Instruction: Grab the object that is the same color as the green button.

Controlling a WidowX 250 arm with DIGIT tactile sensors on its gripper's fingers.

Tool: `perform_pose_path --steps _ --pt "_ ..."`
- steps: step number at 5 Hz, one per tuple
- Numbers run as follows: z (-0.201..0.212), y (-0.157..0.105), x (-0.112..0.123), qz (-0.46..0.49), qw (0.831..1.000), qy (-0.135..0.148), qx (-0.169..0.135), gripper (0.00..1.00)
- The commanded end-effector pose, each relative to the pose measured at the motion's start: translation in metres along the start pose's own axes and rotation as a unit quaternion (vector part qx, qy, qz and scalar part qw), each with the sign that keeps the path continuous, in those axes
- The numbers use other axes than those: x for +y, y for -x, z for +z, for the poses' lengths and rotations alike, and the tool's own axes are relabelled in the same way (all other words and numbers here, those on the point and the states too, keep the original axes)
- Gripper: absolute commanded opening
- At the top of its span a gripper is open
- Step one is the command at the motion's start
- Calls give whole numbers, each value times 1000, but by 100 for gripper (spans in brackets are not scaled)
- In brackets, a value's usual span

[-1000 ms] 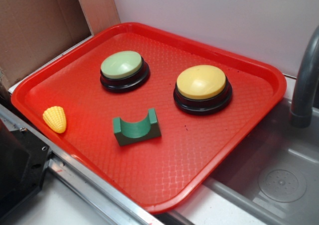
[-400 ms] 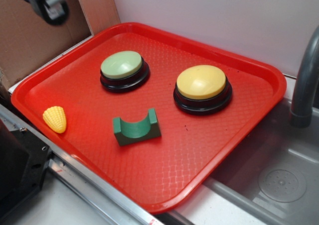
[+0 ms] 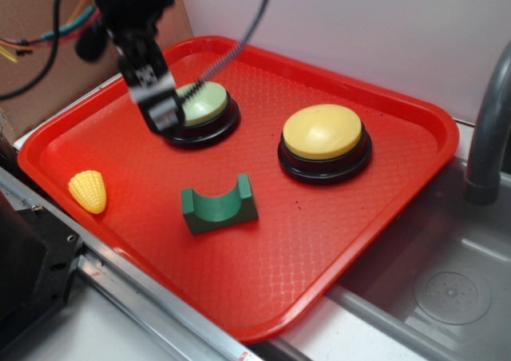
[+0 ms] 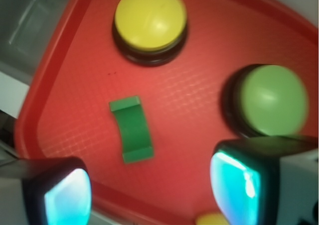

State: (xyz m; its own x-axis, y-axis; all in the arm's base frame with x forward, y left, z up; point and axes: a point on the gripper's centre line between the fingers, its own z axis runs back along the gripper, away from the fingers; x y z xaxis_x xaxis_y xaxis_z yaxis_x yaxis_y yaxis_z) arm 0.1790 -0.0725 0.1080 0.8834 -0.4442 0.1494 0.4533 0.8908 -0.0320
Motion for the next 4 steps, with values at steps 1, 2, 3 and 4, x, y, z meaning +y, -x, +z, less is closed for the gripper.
perform_pose_path --steps 1,2,3,4 --pt "-67 -12 -17 -2 1000 -15 -16 100" --pt "-92 -12 -16 -5 999 -50 7 100" --pt "-100 -10 -12 9 999 -45 15 100" --pt "-102 -10 -8 34 999 -31 13 0"
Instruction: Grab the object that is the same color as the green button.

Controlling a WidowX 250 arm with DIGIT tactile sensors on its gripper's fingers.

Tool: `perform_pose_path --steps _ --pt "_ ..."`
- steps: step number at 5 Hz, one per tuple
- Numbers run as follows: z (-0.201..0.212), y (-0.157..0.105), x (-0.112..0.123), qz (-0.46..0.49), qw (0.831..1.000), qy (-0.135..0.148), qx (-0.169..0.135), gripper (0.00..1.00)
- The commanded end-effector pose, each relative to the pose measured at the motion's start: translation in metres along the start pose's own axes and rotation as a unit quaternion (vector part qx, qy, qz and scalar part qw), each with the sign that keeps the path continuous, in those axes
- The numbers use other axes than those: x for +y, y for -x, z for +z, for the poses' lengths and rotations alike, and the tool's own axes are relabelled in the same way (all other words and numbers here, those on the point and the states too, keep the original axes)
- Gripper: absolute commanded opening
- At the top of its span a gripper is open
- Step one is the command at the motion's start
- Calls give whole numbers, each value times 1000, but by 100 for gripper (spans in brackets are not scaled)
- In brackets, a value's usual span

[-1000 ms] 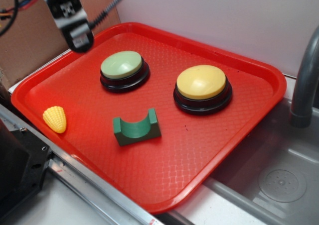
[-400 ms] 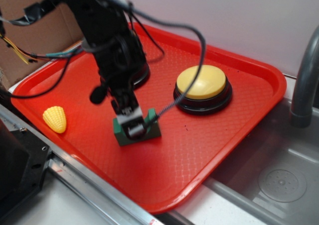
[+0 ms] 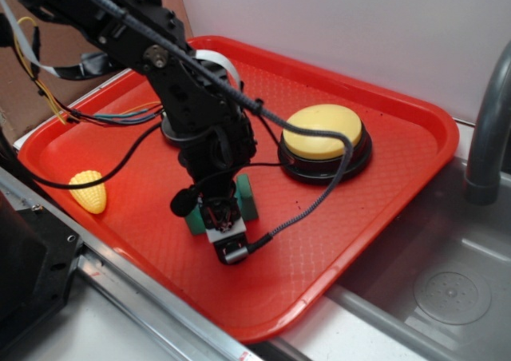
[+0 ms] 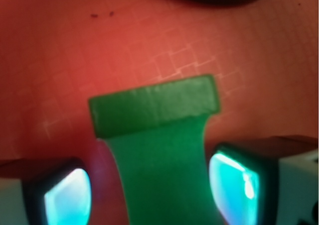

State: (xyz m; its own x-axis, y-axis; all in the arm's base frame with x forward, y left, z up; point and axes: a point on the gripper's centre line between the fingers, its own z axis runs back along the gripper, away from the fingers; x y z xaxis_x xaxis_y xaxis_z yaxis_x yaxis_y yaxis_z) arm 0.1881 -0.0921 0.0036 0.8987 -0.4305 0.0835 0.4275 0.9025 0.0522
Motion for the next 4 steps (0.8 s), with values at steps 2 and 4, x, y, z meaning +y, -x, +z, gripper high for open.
perform_pose_path --steps 2,4 --pt "9 -12 14 45 999 21 -11 0" --pt "85 -15 34 150 988 33 11 0"
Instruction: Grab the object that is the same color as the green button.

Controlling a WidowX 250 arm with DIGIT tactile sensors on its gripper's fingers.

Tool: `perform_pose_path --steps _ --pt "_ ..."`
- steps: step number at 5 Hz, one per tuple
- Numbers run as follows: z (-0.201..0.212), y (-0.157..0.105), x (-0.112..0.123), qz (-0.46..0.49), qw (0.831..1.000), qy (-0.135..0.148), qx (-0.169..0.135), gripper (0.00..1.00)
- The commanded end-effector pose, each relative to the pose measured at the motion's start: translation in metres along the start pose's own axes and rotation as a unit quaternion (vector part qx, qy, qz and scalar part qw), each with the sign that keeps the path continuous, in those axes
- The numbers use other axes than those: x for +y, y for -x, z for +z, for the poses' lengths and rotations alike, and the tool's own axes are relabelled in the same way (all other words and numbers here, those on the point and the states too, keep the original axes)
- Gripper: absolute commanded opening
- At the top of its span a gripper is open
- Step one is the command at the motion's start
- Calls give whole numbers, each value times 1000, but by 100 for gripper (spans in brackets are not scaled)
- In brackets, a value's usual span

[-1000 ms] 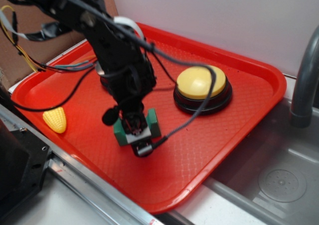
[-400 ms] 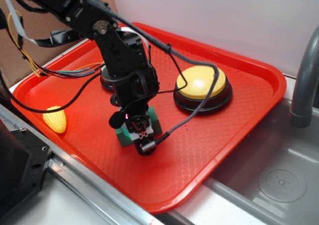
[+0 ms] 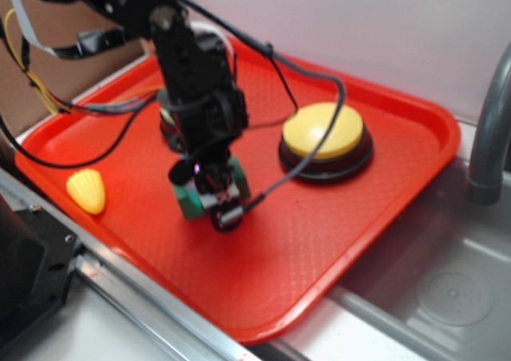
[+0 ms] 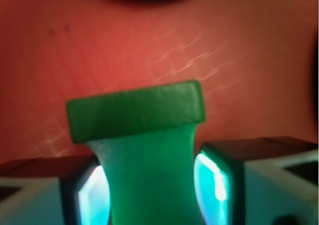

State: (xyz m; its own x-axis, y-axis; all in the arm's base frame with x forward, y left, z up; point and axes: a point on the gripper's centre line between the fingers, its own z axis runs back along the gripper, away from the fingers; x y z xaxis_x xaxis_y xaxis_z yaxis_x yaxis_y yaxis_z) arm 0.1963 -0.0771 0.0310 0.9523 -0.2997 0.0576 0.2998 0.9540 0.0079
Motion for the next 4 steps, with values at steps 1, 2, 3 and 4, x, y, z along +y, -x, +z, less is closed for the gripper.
perform_pose_path --steps 1,2,3,4 --pt "108 -3 35 165 986 20 -3 0" --pt "140 10 47 226 973 36 -20 0" --pt "154 17 55 243 969 27 -41 0" --pt "150 16 57 238 970 20 -55 0"
